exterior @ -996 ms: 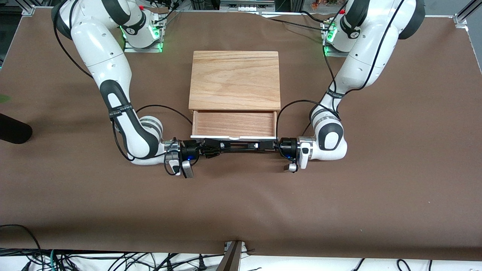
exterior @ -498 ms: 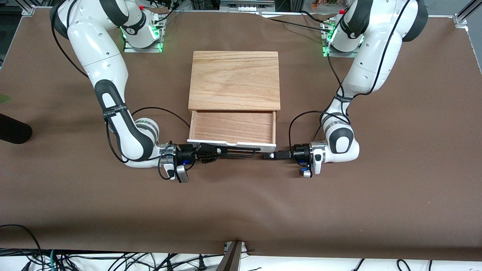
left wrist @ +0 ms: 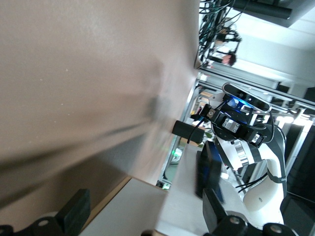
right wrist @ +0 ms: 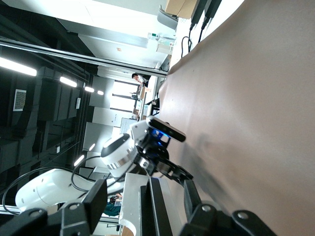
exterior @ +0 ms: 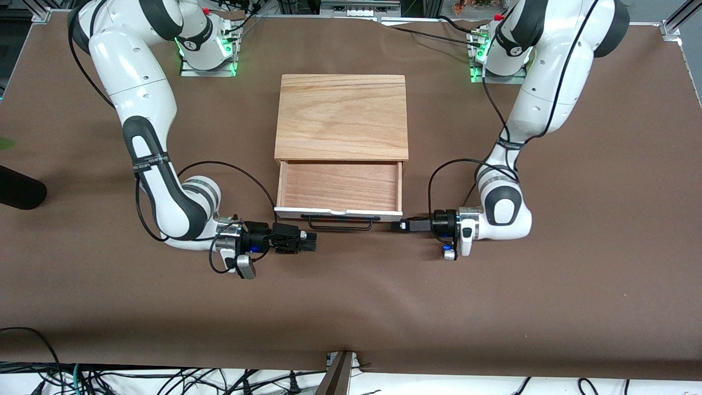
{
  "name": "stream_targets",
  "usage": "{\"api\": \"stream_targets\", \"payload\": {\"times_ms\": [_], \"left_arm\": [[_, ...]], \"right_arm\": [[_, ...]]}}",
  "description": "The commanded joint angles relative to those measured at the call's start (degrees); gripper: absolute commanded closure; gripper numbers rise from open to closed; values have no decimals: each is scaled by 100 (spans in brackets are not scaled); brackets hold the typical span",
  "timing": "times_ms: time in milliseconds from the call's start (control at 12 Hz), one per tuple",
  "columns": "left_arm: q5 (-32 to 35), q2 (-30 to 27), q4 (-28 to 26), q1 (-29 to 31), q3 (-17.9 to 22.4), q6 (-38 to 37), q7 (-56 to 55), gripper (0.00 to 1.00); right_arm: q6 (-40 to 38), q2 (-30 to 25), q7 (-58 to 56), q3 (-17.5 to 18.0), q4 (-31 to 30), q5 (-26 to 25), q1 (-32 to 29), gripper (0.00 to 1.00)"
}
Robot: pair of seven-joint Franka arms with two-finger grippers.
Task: Pull top drawer with both arms simultaneously
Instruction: 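Open both grippers and draw them back from the handle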
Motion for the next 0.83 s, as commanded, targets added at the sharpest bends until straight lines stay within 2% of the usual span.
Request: {"api": "stream_targets", "payload": {"times_ms": [0, 83, 166, 249, 498, 747], "left_arm": [[678, -443, -125, 124, -4, 49, -475, 0], [863, -540, -168, 150, 13, 58, -475, 0], [1091, -698, -238, 151, 66, 75, -484, 0], [1424, -934, -413, 151, 75, 119, -501, 0], [2462, -1830, -1011, 159, 75, 462, -975, 0], [3261, -2648, -1661, 177, 75, 611, -1161, 0]], "right_arm": [[49, 105, 51, 51, 163, 50, 9, 29], [136, 78, 51, 51, 163, 6, 9, 28], [294, 61, 51, 51, 155, -168, 18, 11], [530, 34, 51, 51, 155, -396, 26, 0], [953, -97, 60, 51, 120, -801, 35, 0], [1429, -352, 155, 51, -56, -1706, 27, 0]]}}
